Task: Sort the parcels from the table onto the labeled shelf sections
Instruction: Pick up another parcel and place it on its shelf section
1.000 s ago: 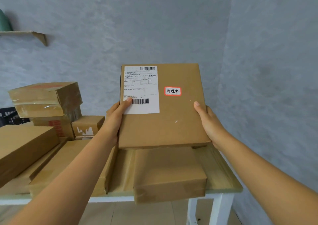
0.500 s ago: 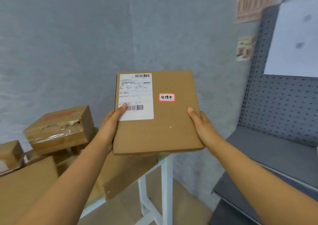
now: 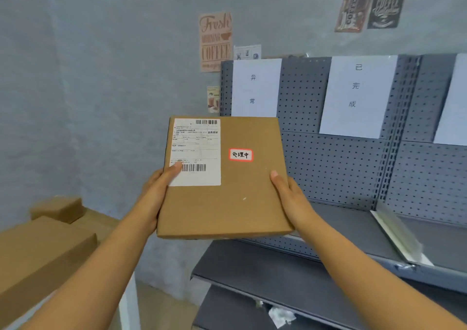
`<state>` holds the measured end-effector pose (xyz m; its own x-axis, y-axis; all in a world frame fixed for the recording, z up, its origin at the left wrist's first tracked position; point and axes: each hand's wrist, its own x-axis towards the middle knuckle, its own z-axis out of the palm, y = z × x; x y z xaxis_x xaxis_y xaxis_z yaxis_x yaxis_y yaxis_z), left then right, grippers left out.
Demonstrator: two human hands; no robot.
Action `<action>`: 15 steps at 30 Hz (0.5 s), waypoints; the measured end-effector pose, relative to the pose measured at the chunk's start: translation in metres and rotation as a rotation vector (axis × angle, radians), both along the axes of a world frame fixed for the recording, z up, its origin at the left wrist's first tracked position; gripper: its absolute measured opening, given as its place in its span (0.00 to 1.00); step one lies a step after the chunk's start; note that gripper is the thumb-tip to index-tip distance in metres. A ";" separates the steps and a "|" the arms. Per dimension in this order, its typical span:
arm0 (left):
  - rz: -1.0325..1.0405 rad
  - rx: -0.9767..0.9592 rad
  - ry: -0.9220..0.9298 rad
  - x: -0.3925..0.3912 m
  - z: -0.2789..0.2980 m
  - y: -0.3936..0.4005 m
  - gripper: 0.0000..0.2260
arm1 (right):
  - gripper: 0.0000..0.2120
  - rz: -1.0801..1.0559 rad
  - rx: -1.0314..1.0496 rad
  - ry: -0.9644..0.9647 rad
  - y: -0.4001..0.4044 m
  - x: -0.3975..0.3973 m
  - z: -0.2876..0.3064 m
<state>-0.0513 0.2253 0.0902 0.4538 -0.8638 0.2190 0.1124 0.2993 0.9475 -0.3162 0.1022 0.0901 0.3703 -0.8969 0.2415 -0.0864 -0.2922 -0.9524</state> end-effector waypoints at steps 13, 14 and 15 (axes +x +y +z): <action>-0.165 0.034 0.023 -0.199 0.010 -0.088 0.27 | 0.25 -0.236 0.017 -0.009 -0.022 -0.221 0.003; -0.184 0.037 0.015 -0.210 0.014 -0.096 0.28 | 0.27 -0.256 0.015 -0.014 -0.023 -0.234 0.006; -0.211 0.035 0.003 -0.221 0.018 -0.104 0.29 | 0.29 -0.281 0.011 -0.020 -0.025 -0.246 0.008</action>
<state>-0.2720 0.1213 0.1079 0.2627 -0.9467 0.1863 0.1723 0.2359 0.9564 -0.5618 0.0775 0.0981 0.1020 -0.9665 0.2354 -0.1442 -0.2485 -0.9578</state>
